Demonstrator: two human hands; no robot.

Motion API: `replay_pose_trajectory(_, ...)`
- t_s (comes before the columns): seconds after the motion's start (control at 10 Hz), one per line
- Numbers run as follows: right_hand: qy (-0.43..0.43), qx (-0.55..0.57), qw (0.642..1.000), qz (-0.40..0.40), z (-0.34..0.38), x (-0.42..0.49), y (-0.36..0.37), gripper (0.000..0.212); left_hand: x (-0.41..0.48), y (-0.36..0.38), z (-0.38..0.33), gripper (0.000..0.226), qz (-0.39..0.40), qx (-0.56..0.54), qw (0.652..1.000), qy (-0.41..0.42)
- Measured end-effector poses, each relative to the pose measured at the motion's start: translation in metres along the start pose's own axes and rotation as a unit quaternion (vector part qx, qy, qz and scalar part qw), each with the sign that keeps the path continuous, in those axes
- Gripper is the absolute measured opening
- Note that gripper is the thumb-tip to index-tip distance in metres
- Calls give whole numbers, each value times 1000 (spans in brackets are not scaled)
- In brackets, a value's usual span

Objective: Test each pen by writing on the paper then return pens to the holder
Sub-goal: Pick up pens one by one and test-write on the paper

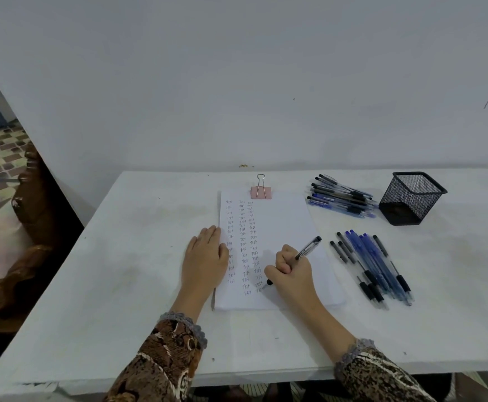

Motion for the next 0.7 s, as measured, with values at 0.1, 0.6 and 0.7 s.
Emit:
replay_pose_trajectory(0.1, 46, 77, 996, -18, -1, 0, -3, 47, 0, 0, 0, 48, 3, -1, 1000, 1)
replay_pose_trajectory(0.6, 268, 429, 860, -63, 4, 51, -18, 30, 0, -1, -1, 47, -8, -2, 1000, 0)
replay_pose_trajectory(0.7, 277, 371, 883, -78, 3, 47, -16, 27, -1, -1, -1, 47, -10, -1, 1000, 1)
Point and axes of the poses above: each hand's wrist, its own x-axis towards the middle knuckle, its own y-axis out of the palm, z = x × y, the point moved 1 cm from there along x, towards the middle knuckle, and after that the axes turned 4 degrees about x, right-handed, at the moved point
